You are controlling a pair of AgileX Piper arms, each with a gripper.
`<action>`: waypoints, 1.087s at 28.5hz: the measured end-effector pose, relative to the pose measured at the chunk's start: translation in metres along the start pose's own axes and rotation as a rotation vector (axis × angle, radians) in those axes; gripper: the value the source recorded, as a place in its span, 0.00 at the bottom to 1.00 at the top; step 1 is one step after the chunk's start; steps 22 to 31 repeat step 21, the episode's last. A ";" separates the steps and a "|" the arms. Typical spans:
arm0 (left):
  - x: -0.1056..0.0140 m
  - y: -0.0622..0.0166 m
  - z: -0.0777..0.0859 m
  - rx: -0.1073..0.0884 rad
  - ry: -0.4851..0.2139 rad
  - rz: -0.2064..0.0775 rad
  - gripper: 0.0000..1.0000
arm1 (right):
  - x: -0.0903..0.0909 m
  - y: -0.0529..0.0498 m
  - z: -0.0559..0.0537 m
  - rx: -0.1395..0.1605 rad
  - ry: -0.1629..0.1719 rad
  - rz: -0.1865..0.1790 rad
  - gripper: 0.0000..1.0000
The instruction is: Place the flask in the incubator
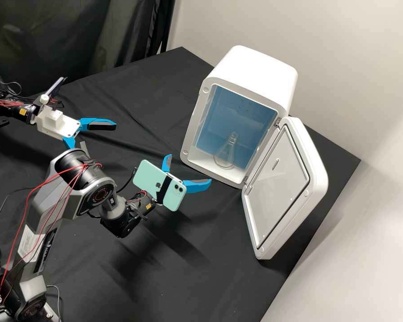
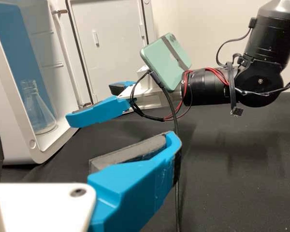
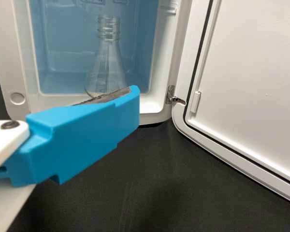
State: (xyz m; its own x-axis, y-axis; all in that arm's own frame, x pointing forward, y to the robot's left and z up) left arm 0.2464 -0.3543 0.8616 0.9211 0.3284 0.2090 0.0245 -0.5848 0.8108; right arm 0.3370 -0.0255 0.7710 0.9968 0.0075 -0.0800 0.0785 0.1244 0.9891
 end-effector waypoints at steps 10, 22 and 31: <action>0.000 0.0000 0.000 0.001 -0.002 0.000 1.00 | -0.001 0.003 0.002 0.000 -0.005 0.009 1.00; 0.000 -0.0006 0.002 0.010 -0.019 -0.003 1.00 | -0.001 0.004 0.001 0.000 -0.004 0.011 1.00; 0.000 -0.0006 0.002 0.010 -0.019 -0.003 1.00 | -0.001 0.004 0.001 0.000 -0.004 0.011 1.00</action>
